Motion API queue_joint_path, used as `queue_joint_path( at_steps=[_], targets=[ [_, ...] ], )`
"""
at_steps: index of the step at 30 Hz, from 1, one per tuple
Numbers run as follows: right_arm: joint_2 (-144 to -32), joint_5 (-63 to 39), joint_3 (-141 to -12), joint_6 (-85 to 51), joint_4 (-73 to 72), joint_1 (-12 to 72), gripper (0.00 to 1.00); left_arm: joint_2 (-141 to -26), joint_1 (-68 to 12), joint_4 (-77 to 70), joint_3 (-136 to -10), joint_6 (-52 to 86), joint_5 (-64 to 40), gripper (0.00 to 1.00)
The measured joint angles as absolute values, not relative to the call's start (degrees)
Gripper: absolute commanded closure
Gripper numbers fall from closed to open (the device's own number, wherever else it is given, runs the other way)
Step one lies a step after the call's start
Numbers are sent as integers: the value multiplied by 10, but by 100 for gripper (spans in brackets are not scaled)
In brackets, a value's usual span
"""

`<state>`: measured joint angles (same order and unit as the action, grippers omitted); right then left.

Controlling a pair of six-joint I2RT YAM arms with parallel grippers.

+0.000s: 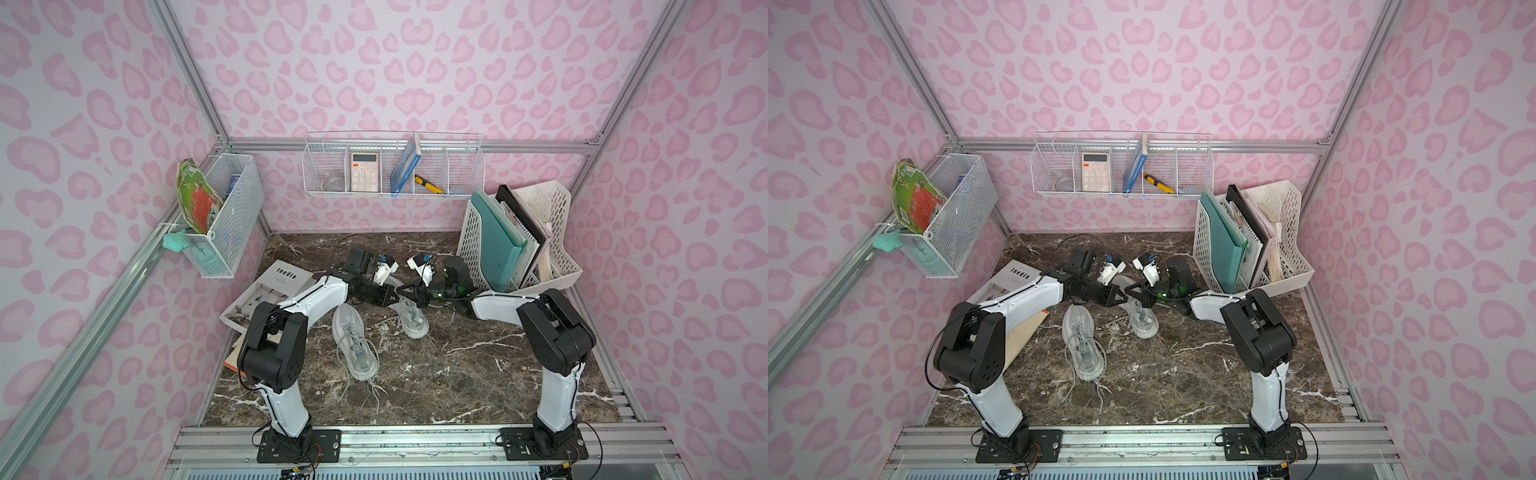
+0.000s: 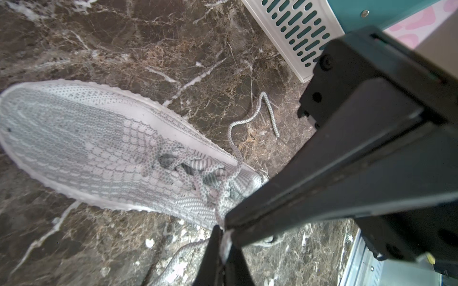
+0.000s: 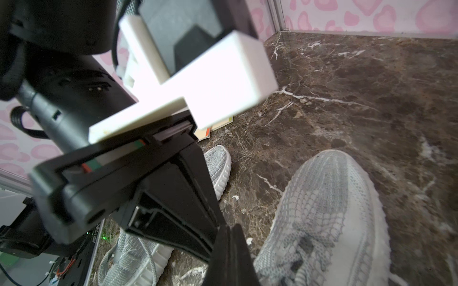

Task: Tie the shoes
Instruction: Wrap the shoelace around the shoelace.

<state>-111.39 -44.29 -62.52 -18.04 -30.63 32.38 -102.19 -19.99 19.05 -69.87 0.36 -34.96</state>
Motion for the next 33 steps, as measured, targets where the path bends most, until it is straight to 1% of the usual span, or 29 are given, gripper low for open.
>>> queue_joint_path(
  at_steps=[2,6,10,14,21,23,27,33],
  targets=[
    [-1110,-435,-621,-196,-307,321,100,-1015,-205,177,-689,14,-344,81],
    [-1105,-420,-620,-220,-310,318,100,-1006,-220,161,-675,31,-318,73],
    [-1104,-406,-620,-248,-310,316,100,-1002,-236,147,-666,51,-284,68],
    [-1104,-396,-624,-272,-305,316,100,-1001,-248,132,-658,76,-239,67],
    [-1104,-384,-628,-288,-293,317,100,-1000,-261,109,-654,108,-176,67],
    [-1104,-382,-630,-289,-290,318,100,-1000,-265,103,-654,118,-165,69],
    [-1105,-381,-631,-298,-285,318,100,-1001,-273,100,-658,121,-147,74],
    [-1107,-378,-638,-300,-282,320,100,-1004,-280,91,-662,131,-137,84]
  ],
)
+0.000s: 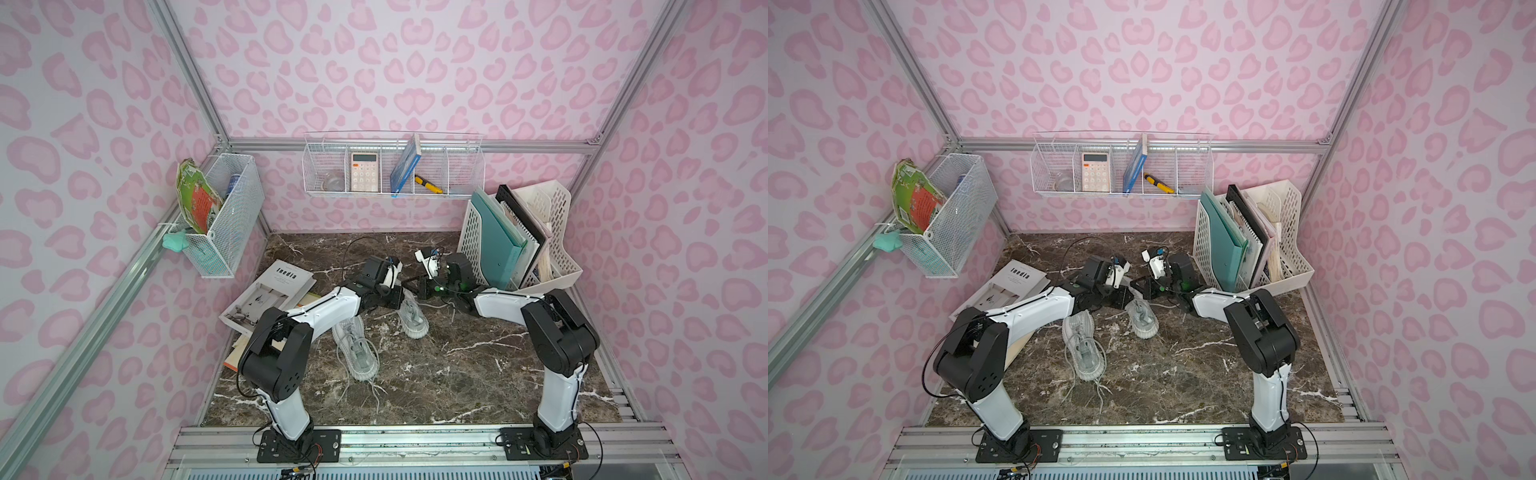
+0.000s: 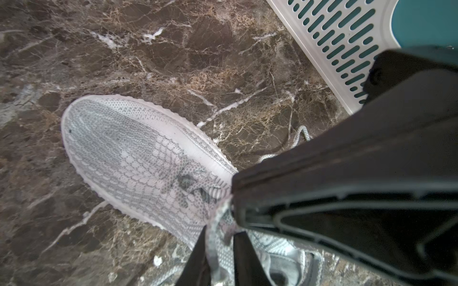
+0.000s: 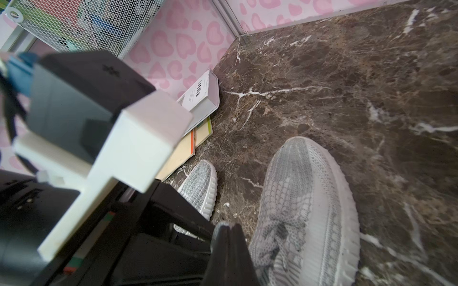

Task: Tie the shoes
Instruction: Wrap the shoelace around the shoelace.

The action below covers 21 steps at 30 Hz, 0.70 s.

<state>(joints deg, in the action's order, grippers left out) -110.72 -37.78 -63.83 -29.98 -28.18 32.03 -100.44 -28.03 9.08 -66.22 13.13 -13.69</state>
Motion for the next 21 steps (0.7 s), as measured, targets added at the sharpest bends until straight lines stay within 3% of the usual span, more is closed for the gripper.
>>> queue_joint_path(
  at_steps=[9,13,21],
  targets=[
    [-1108,-376,-645,-300,-276,322,100,-1013,-285,83,-667,134,-130,100],
    [-1108,-366,-644,-299,-265,322,99,-1012,-285,76,-655,134,-130,100],
    [-1068,-354,-609,-291,-248,304,69,-1009,-284,58,-643,133,-138,100]
  ],
)
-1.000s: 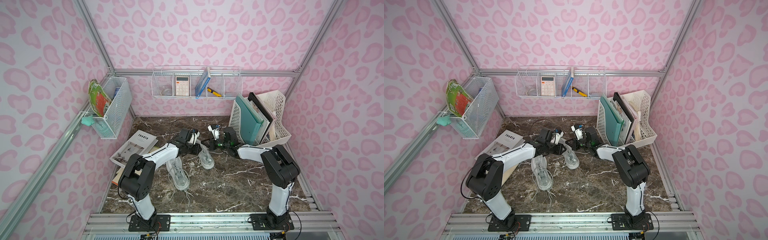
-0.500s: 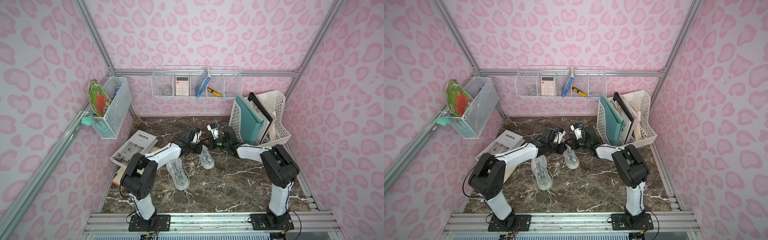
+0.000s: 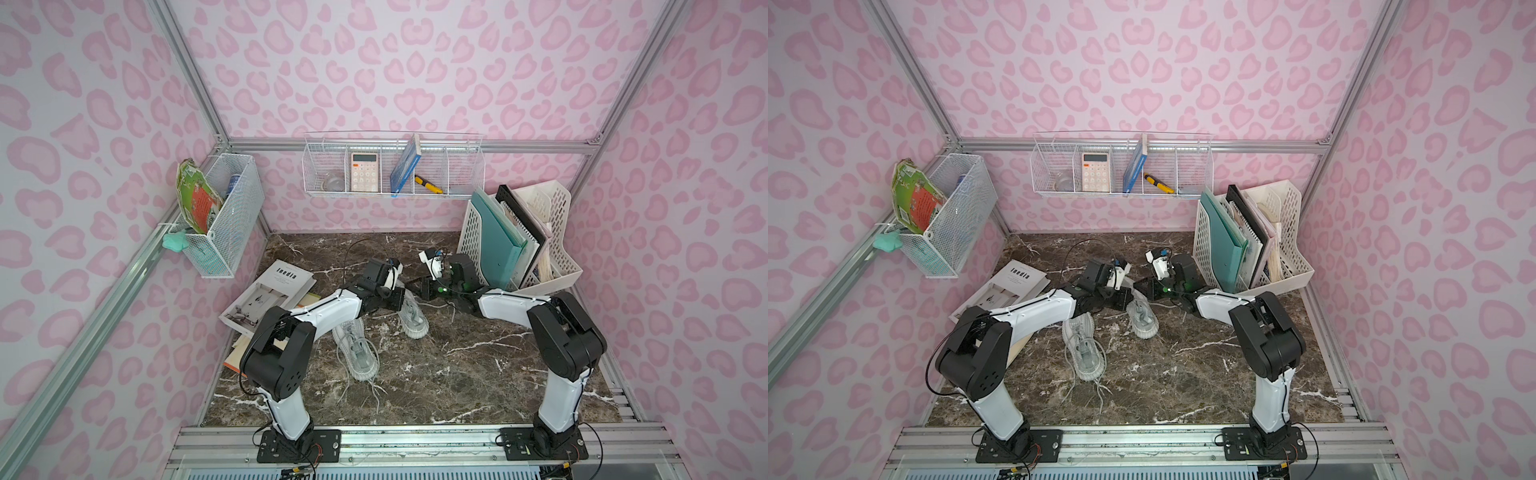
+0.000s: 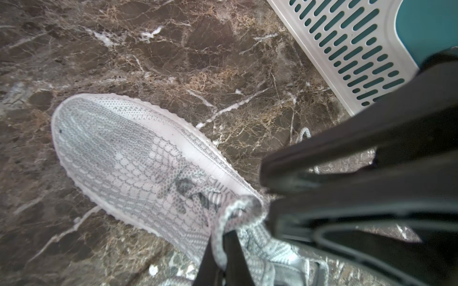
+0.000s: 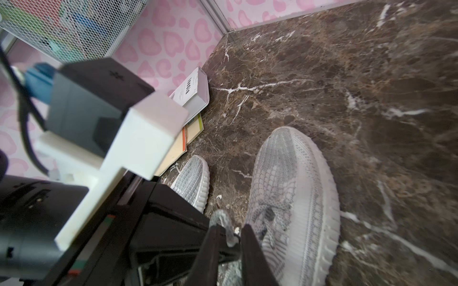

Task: Tie the shoes
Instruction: Wrap the shoelace around the shoelace.

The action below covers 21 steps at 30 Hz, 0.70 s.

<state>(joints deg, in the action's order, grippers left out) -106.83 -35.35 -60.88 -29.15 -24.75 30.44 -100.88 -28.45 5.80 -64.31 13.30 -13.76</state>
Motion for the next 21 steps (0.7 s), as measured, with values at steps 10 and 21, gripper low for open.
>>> queue_joint_path(
  at_steps=[10,21],
  targets=[
    [-1006,-319,-490,-253,-210,295,72,-1009,-283,54,-646,125,-152,100],
    [-995,-347,-430,-255,-244,351,78,-1021,-279,57,-666,109,-178,100]
  ],
)
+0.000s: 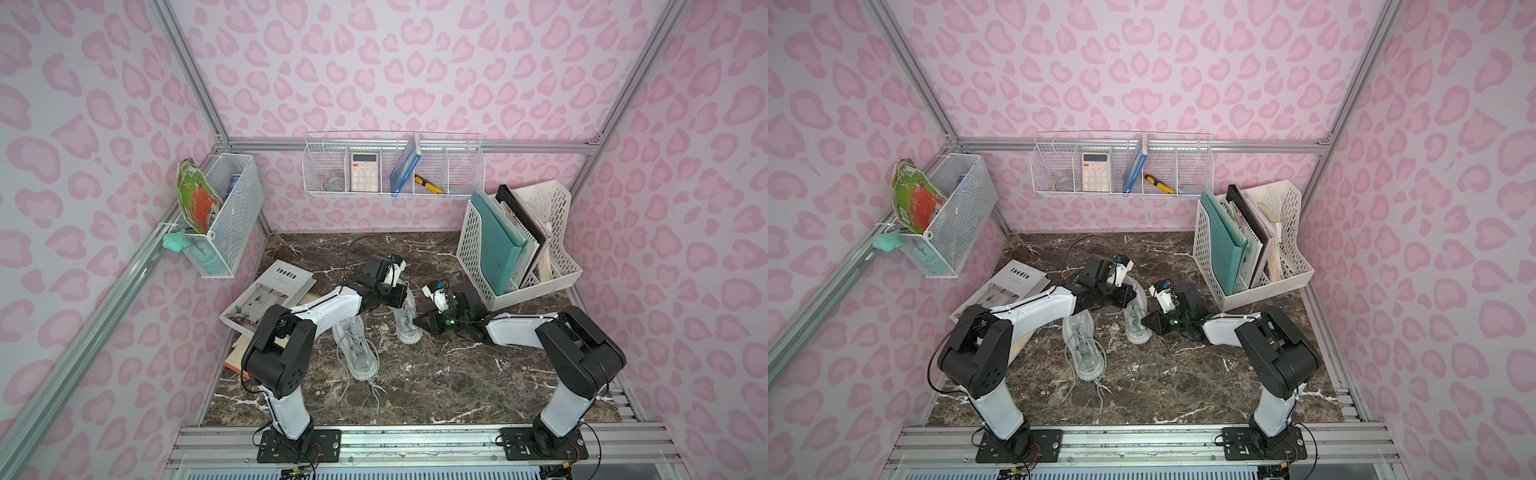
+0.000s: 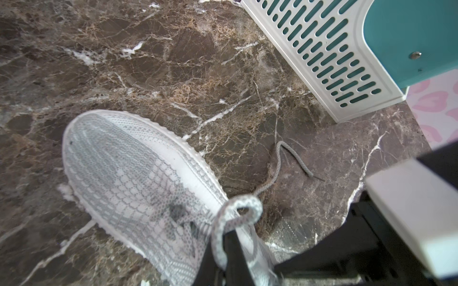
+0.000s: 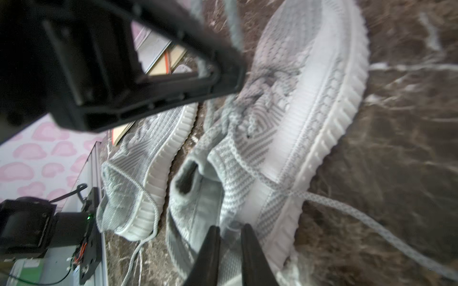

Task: Tie the shoes
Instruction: Wrap the shoelace around the shoelace.

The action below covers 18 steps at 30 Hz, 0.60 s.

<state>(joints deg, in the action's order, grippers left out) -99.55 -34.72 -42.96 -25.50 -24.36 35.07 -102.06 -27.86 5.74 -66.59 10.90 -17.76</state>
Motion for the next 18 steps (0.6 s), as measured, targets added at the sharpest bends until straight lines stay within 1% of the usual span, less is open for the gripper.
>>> queue_joint_path(
  at_steps=[4,6,9,12,18],
  targets=[
    [-964,-350,-402,-269,-246,328,70,-1025,-279,60,-669,104,-188,100],
    [-946,-331,-392,-269,-240,306,67,-1025,-279,62,-670,103,-192,100],
    [-929,-265,-398,-269,-208,284,65,-1025,-279,61,-669,103,-199,100],
    [-934,-199,-421,-270,-176,287,62,-1024,-279,59,-662,103,-200,100],
    [-990,-90,-493,-298,-134,330,56,-1017,-279,58,-652,103,-200,100]
  ],
)
